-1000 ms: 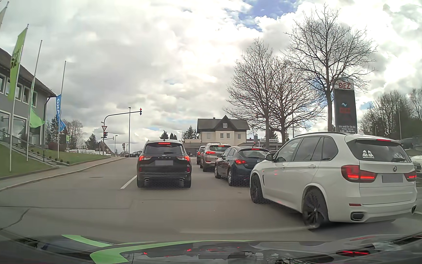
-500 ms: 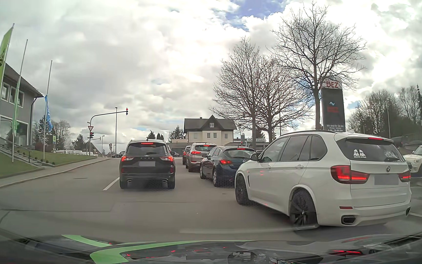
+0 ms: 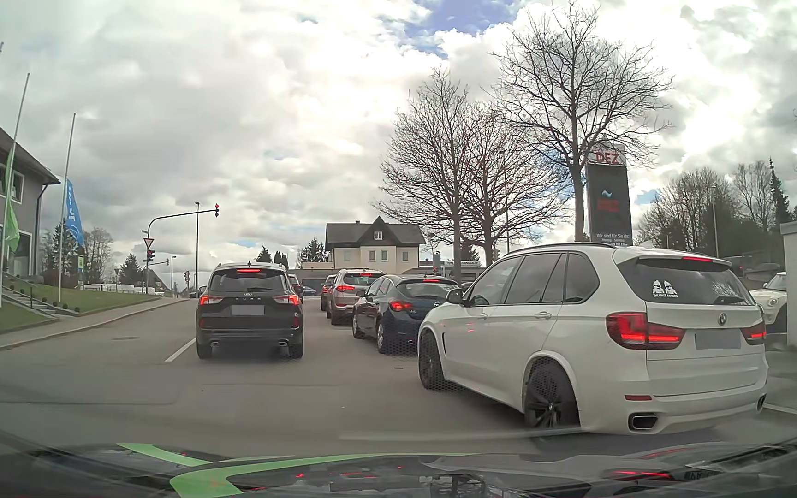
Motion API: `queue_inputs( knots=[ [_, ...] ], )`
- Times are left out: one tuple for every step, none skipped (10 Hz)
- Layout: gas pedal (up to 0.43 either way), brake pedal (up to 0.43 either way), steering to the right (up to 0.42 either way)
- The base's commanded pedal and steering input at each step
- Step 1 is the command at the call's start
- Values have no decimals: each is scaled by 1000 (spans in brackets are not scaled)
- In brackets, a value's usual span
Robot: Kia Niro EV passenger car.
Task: Follow the waypoints while adhering to traffic rules and regulations
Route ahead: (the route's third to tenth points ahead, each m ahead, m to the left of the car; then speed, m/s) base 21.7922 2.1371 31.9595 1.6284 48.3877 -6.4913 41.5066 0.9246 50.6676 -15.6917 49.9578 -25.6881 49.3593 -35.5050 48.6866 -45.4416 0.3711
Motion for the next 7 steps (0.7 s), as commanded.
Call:
queue_inputs(
  knots=[
    [0,220,577],
    [0,232,576],
    [0,244,573],
    [0,256,573],
    [0,262,573],
    [0,256,573],
    [0,268,572]
  ],
)
